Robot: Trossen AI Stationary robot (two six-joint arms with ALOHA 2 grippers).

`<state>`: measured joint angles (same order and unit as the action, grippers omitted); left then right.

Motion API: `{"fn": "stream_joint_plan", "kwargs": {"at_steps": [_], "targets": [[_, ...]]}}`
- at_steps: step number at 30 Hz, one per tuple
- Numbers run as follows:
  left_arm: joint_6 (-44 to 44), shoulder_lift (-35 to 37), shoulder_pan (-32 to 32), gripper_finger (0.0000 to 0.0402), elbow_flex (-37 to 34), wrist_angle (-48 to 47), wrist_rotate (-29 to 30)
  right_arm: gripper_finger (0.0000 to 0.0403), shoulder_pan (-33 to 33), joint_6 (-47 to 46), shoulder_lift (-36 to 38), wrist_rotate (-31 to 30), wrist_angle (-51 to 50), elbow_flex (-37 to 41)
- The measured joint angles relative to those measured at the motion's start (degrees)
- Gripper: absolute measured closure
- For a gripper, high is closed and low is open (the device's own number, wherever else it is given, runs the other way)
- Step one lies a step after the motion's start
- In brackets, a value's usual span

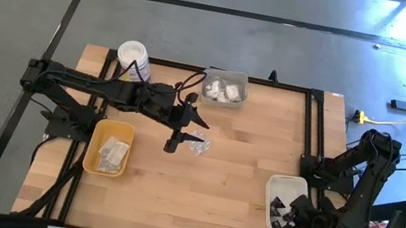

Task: Pick & Place Travel size toiletries
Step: Put the blue shaving cream into the white bin

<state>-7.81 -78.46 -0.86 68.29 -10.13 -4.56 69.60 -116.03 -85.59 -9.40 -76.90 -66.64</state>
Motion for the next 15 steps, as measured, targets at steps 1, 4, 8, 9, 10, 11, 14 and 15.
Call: {"fn": "stream_joint_plan", "kwargs": {"at_steps": [1, 4, 8, 9, 10, 11, 14, 15], "targets": [[-0.04, 0.0, 0.02, 0.0207, 0.0, 0.02, 0.0, 0.0403, 0.0, 0.14, -0.01, 0.16, 1.81, 1.18], [-0.49, 0.0, 0.02, 0.0207, 0.0, 0.02, 0.0, 0.0403, 0.0, 0.21, -0.01, 0.23, 4.69, 3.87], [-0.48, 0.0, 0.02, 0.0206, 0.0, 0.02, 0.0, 0.0403, -0.01, 0.89, -0.01, 0.37, 8.07, 5.8], [-0.48, 0.0, 0.02, 0.0206, 0.0, 0.02, 0.0, 0.0403, 0.0, 0.97, -0.01, 0.3, 8.52, 5.95], [-0.48, 0.0, 0.02, 0.0207, 0.0, 0.02, 0.0, 0.0403, 0.0, 0.96, 0.01, 0.13, 8.82, 6.05], [-0.48, 0.0, 0.02, 0.0207, 0.0, 0.02, 0.01, 0.0403, 0.0, 0.95, 0.01, 0.1, 8.85, 6.05], [-0.48, 0.0, 0.02, 0.0207, 0.0, 0.02, 0.0, 0.0403, -0.02, 0.93, 0.01, -0.01, 8.83, 6.07], [-0.48, 0.0, 0.02, 0.0206, 0.0, 0.02, 0.0, 0.0403, -0.02, 0.77, 0.01, -0.01, 8.84, 6.07]]}}
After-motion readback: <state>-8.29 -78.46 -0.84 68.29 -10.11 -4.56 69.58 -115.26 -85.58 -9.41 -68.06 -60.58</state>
